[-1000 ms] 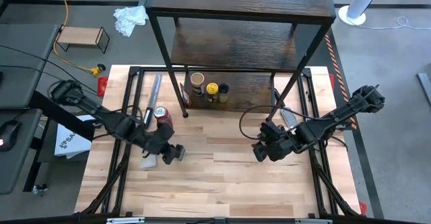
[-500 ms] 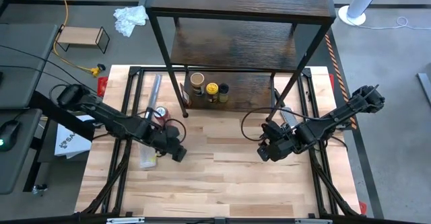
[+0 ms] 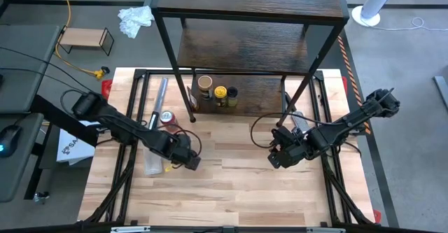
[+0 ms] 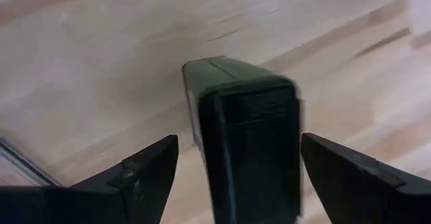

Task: Shelf spices
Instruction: Put the black seasoning box on the bottom shelf aligned with the black seasoning bottle

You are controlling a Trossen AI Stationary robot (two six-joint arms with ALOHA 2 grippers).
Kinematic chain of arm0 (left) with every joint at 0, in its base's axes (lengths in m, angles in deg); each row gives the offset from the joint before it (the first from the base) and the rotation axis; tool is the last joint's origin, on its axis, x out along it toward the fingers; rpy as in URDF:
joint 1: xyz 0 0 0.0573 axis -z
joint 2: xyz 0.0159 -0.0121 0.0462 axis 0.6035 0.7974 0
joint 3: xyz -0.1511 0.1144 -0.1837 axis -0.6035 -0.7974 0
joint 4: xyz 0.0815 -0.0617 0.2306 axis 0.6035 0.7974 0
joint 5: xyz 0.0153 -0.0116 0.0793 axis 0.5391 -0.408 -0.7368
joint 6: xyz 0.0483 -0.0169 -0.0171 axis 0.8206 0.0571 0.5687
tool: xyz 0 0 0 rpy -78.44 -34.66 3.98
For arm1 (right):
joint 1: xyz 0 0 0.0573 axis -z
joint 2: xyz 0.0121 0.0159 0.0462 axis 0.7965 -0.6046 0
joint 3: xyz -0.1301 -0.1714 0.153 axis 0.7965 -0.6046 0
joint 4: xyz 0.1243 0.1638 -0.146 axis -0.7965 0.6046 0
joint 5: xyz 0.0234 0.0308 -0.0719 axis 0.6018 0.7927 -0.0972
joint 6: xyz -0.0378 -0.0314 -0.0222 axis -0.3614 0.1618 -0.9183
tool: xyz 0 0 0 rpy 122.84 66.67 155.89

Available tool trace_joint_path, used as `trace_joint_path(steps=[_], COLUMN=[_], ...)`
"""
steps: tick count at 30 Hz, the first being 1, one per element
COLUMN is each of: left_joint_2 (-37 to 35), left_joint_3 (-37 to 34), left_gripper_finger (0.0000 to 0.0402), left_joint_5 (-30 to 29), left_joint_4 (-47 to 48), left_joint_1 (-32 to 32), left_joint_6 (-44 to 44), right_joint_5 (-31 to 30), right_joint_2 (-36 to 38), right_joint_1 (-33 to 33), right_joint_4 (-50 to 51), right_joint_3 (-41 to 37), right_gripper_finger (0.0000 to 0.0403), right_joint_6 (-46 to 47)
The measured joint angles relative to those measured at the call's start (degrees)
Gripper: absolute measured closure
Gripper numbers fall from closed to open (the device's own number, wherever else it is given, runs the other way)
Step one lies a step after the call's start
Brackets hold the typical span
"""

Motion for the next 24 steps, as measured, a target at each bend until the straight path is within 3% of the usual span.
trace_joint_path(steps=[4,9,13,16,19,24], left_joint_2=[0.4,-1.3,-1.5,-1.6,-1.6,-1.6], left_joint_3=[0.1,2.2,5.3,7.6,9.4,14.3], left_gripper_finger=[0.0143,0.0292,0.0292,0.0292,0.0292,0.0292], left_joint_5=[-3.3,-9.3,-14.8,-16.1,-15.9,-11.3], left_joint_4=[-0.2,0.2,-2.8,-10.3,-16.4,-18.1], left_joint_1=[0.0,0.0,-0.1,-1.2,-3.2,-7.2], left_joint_6=[-1.3,1.8,9.0,19.0,31.4,51.0], right_joint_5=[0.0,-0.9,-4.7,-7.5,-7.4,-7.9], right_joint_2=[0.0,1.6,3.5,4.3,4.3,3.5], right_joint_1=[0.0,-1.3,-3.7,-5.5,-6.6,-5.5], right_joint_4=[0.5,0.8,0.9,-1.3,-8.8,-22.7], right_joint_3=[0.0,0.6,2.5,4.2,4.5,4.5], right_gripper_finger=[0.0167,0.0173,0.0204,0.0228,0.0238,0.0239], right_joint_6=[0.8,0.8,0.8,0.3,-2.0,-15.4])
